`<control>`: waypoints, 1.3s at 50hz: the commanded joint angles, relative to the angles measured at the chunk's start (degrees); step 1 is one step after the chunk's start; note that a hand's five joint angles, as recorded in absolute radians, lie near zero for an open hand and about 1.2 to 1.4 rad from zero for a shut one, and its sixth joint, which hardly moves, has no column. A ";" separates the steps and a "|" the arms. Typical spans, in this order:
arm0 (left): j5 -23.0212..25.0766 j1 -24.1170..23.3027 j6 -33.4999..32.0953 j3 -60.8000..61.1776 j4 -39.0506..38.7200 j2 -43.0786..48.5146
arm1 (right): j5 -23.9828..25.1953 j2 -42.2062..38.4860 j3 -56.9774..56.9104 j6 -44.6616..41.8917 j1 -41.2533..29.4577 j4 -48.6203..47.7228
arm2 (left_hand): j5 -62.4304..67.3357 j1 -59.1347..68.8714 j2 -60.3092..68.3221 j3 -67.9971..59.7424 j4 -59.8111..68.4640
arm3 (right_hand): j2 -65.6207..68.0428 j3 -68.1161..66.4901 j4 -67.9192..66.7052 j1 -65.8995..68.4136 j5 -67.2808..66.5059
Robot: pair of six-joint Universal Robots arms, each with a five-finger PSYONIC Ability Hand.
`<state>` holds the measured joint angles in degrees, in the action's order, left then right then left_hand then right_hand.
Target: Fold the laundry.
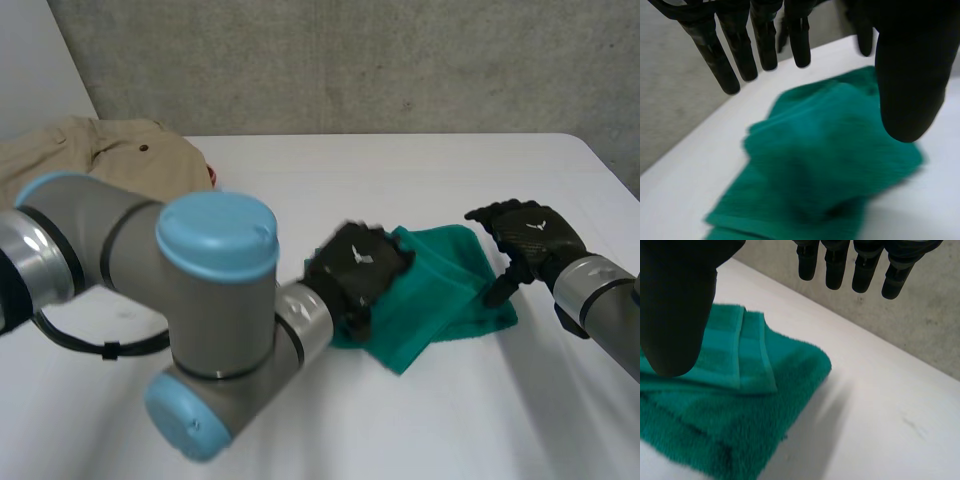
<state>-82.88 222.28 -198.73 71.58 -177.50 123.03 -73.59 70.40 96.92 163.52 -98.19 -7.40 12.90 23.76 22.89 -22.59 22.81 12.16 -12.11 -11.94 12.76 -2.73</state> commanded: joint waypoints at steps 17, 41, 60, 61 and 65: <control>-1.84 -2.82 -7.02 -2.85 -8.65 13.10 | -1.29 -0.96 3.45 -3.30 0.55 -2.27 | 15.23 14.37 15.24 -15.55 15.32 | 2.72 -2.77 -2.93 2.12 -2.15; -24.36 8.43 11.59 -8.30 -12.02 11.61 | -1.65 -1.84 4.07 -3.47 -2.18 -3.06 | 55.78 54.92 55.79 -56.10 55.88 | 2.89 -2.94 -3.10 2.29 -2.31; -20.83 7.29 15.75 -4.26 -5.21 6.17 | -2.52 -5.44 3.90 -4.70 -5.61 -5.52 | -9.83 -10.69 -9.82 9.52 -9.74 | 8.10 -8.15 -8.32 7.50 -7.53; -20.30 6.94 14.26 -3.82 -6.27 6.25 | -2.61 -5.97 3.63 -4.70 -5.69 -5.96 | -9.83 -10.69 -9.82 9.52 -9.74 | 9.60 -9.65 -9.82 9.00 -9.03; -17.41 6.06 9.26 -3.38 -10.39 7.30 | -2.79 -7.55 2.67 -4.70 -5.87 -7.28 | -9.83 -10.69 -9.82 9.52 -9.74 | 13.81 -13.86 -14.03 13.21 -13.24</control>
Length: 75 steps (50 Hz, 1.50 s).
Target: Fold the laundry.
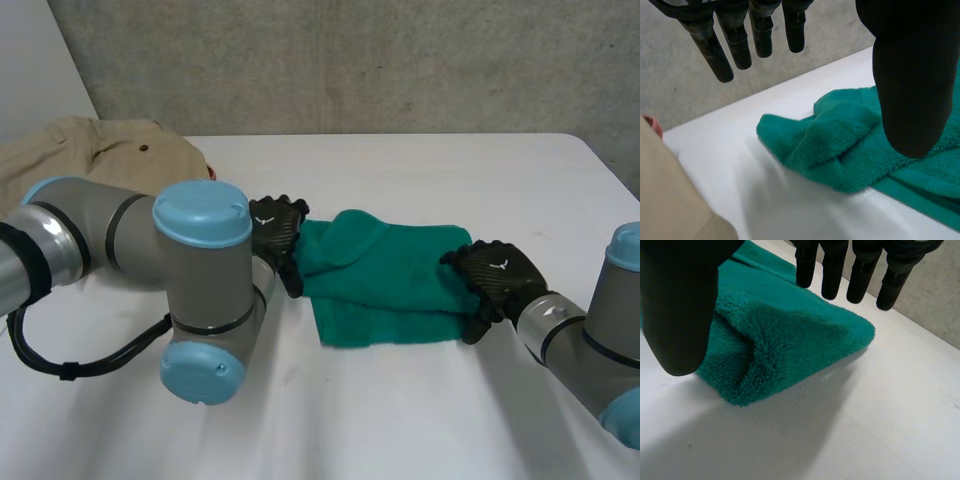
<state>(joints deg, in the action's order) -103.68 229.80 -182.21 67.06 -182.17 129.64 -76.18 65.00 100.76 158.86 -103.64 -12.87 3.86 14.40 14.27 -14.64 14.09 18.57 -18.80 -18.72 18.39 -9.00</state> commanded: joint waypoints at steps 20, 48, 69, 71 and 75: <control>10.35 1.09 -20.03 -18.36 -6.09 18.19 | -0.46 -0.66 0.76 0.84 -1.83 -5.41 | 1.55 1.02 1.15 -0.78 1.32 | 61.43 -61.20 -61.28 61.61 -61.00; 9.55 5.40 -20.82 -4.04 -11.01 4.13 | -2.30 -1.01 1.20 -2.85 0.02 -4.71 | 5.44 4.91 5.04 -4.67 5.21 | 61.43 -61.20 -61.28 61.61 -61.00; 11.05 2.85 -27.93 -2.72 -7.24 8.08 | 0.86 0.13 1.37 -0.04 4.77 -2.43 | 19.39 18.86 18.99 -18.61 19.16 | 61.43 -61.20 -61.28 61.61 -61.00; 10.70 3.20 -28.64 -3.43 -6.45 9.05 | 0.42 0.13 1.37 -0.04 4.68 -2.43 | 19.23 18.69 18.82 -18.45 18.99 | 61.43 -61.20 -61.28 61.61 -61.00; 10.34 3.64 -29.26 -4.83 -4.69 10.81 | 0.42 0.31 1.37 0.14 4.50 -2.43 | 17.88 17.35 17.48 -17.11 17.65 | 41.93 -41.70 -41.78 42.11 -41.50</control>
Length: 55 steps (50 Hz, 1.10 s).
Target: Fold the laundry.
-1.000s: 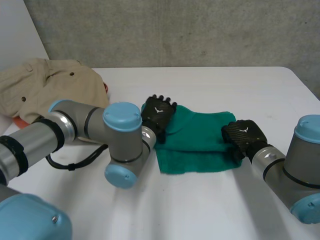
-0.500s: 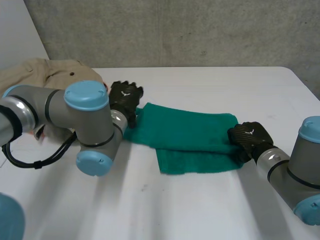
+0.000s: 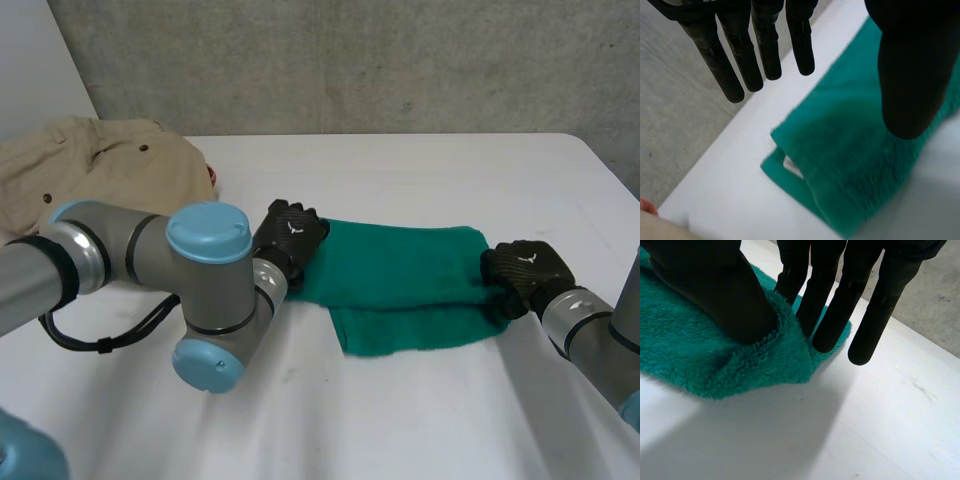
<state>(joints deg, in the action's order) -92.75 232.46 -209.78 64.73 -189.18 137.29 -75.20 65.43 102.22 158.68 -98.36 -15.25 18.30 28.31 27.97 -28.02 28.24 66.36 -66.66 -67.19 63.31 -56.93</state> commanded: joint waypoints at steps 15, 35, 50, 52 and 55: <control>-1.56 1.42 2.44 0.66 3.11 -3.35 | 0.05 -4.25 -3.95 0.41 -6.67 0.31 | -1.27 -1.28 -0.94 0.98 -1.20 | -27.93 28.23 28.76 -24.88 28.50; -1.38 1.33 4.65 7.43 2.94 -10.02 | -2.68 -0.39 -4.75 -0.03 7.30 -2.59 | -2.45 -2.46 -2.12 2.16 -2.38 | 13.64 -13.34 -12.81 16.69 -13.07; -1.56 -0.69 4.65 9.89 1.44 -12.93 | 8.49 -4.78 -4.39 -6.10 14.07 0.58 | -3.29 -3.30 -2.96 3.00 -3.22 | -36.01 36.30 36.84 -32.96 36.58; -1.56 -0.95 4.73 9.89 1.44 -13.02 | 8.58 -5.39 -4.66 -6.10 14.25 -0.13 | -3.29 -3.30 -2.96 3.00 -3.22 | -34.17 34.47 35.00 -31.12 34.74; -1.56 -1.22 4.65 10.07 1.44 -13.37 | 9.10 -6.27 -5.10 -6.36 14.69 -1.09 | -3.46 -3.47 -3.12 3.17 -3.39 | -18.08 18.38 18.91 -15.03 18.65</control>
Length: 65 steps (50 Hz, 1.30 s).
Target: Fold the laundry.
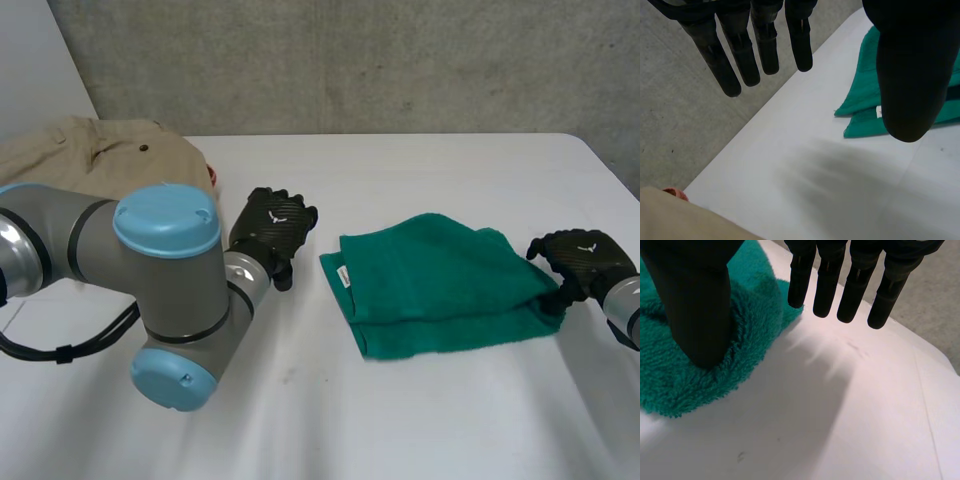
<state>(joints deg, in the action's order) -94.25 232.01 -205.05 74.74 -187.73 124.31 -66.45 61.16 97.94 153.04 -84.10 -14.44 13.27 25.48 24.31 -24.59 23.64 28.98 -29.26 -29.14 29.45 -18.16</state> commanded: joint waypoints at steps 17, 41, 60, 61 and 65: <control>-0.50 0.11 0.09 4.80 -0.36 -6.79 | -6.15 4.67 -1.87 -11.62 -3.58 -3.91 | -0.78 -2.99 -1.82 2.10 -1.15 | 51.02 -50.74 -50.86 50.55 -51.84; -0.76 -4.63 7.82 -2.92 -1.59 -6.63 | 15.12 11.60 4.11 0.04 -12.85 -3.14 | -13.27 -15.48 -14.31 14.59 -13.64 | -18.98 19.26 19.14 -19.45 18.16; 5.31 -15.45 13.89 -38.33 15.37 19.56 | 6.60 4.42 -13.64 15.46 -2.82 17.42 | -13.27 -15.48 -14.31 14.59 -13.64 | -18.98 19.26 19.14 -19.45 18.16; 4.87 -15.80 14.07 -39.57 15.98 20.52 | 6.60 3.54 -14.35 14.75 -2.82 18.30 | -13.27 -15.48 -14.31 14.59 -13.64 | -18.98 19.26 19.14 -19.45 18.16; 2.14 -16.94 15.12 -43.79 18.27 24.31 | 7.65 -0.95 -17.86 12.82 -3.26 21.20 | -13.27 -15.48 -14.31 14.59 -13.64 | -18.98 19.26 19.14 -19.45 18.16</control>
<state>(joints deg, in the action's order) -88.95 216.68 -190.93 37.72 -173.21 142.97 -59.45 66.52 85.01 170.05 -86.82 1.46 3.25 12.14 11.95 -12.35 11.89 12.12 -11.99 -11.97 12.94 -2.75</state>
